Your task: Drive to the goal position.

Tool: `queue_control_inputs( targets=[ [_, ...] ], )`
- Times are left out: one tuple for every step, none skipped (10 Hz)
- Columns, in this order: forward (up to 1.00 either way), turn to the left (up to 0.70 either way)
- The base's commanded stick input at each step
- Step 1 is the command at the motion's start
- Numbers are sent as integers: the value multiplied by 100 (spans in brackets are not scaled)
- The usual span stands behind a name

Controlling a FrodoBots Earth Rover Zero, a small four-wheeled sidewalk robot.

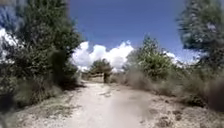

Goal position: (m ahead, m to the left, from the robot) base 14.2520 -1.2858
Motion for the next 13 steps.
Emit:
queue_control_inputs(
  targets=[
    [44, 2],
    [44, 2],
    [44, 2],
    [44, 2],
    [44, 2],
    [44, 2],
    [44, 2],
    [44, 2],
    [44, 2],
    [44, 2],
    [44, 2],
    [44, 2],
    [44, 2]
  ],
)
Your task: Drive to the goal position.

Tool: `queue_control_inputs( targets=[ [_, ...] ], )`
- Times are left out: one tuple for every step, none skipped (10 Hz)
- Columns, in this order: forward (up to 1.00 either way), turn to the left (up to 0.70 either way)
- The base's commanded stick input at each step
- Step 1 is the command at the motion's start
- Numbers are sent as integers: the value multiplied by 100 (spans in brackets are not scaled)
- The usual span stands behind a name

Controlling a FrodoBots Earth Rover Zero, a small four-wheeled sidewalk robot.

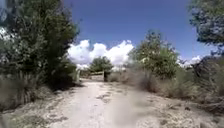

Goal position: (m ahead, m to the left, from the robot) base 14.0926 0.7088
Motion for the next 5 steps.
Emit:
queue_control_inputs(
  targets=[
    [44, 2],
    [44, 2],
    [44, 2],
    [44, 2],
    [44, 2]
  ],
)
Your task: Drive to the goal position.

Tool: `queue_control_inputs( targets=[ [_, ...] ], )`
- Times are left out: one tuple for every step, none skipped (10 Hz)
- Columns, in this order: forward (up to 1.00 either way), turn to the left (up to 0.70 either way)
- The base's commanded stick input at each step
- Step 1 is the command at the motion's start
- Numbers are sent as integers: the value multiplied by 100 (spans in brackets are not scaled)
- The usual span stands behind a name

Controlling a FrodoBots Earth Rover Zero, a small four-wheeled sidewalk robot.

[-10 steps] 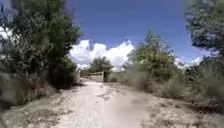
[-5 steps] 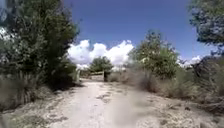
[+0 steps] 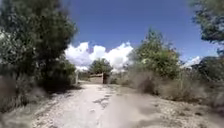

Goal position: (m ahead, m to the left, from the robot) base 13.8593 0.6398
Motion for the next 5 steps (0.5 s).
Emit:
queue_control_inputs(
  targets=[
    [44, 2],
    [44, 2],
    [44, 2],
    [44, 2],
    [44, 2]
  ],
)
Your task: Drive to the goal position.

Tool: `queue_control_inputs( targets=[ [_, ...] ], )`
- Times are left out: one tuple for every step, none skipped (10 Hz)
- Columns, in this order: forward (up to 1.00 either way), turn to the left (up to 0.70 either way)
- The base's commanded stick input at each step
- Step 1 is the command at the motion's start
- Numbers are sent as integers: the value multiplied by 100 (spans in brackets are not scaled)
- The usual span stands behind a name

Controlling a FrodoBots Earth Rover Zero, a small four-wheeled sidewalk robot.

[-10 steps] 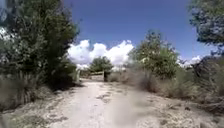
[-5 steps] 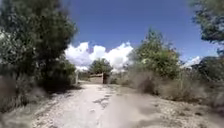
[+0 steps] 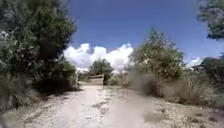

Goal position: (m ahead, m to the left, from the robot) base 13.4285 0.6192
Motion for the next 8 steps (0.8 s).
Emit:
queue_control_inputs(
  targets=[
    [44, 2],
    [44, 2],
    [44, 2],
    [44, 2],
    [44, 2],
    [44, 2],
    [44, 2],
    [44, 2]
  ],
)
